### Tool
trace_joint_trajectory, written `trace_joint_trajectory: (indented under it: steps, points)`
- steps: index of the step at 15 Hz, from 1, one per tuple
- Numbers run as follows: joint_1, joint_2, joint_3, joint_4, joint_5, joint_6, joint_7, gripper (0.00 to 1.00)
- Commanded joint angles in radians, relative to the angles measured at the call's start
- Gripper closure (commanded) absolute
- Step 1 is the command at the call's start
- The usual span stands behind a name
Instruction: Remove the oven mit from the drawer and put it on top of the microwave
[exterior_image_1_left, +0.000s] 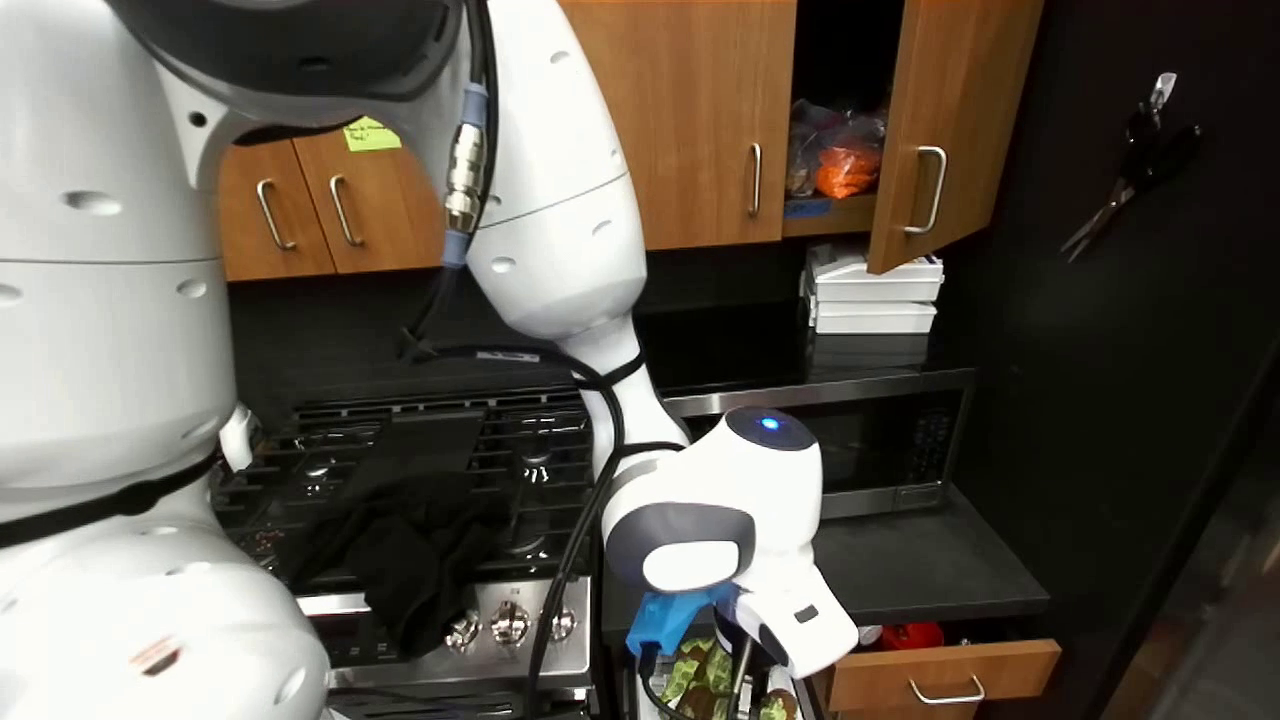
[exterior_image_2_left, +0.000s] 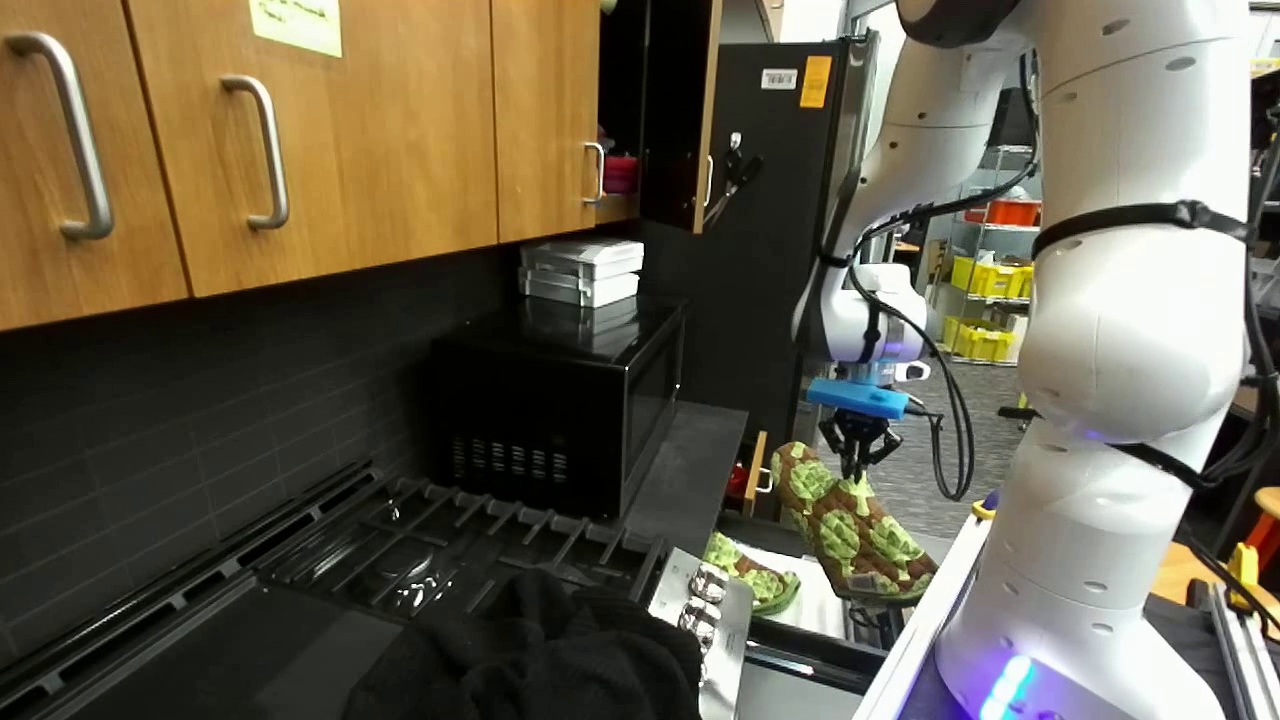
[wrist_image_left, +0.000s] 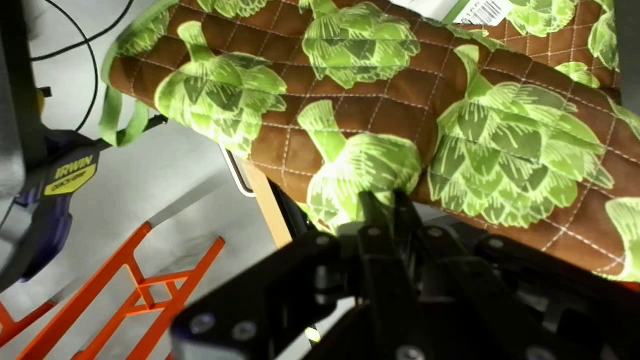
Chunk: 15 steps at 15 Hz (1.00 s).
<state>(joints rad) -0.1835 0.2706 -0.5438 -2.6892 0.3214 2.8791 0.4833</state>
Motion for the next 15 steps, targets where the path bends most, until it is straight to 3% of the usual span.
trace_joint_trajectory:
  steps: [1,4,5,8,10,11,15]
  points:
    - [0.132,-0.147,-0.123,-0.065,-0.128,0.034,0.105,0.98]
    - [0.246,-0.223,-0.226,-0.064,-0.314,0.083,0.211,0.98]
    - [0.179,-0.135,-0.163,-0.026,-0.228,0.051,0.155,0.91]
    - [0.23,-0.19,-0.203,-0.036,-0.287,0.063,0.195,0.91]
    - [0.231,-0.196,-0.206,-0.043,-0.287,0.065,0.195,0.91]
    - [0.231,-0.196,-0.207,-0.045,-0.288,0.066,0.195,0.98]
    - [0.207,-0.11,-0.205,-0.025,-0.265,0.076,0.193,0.98]
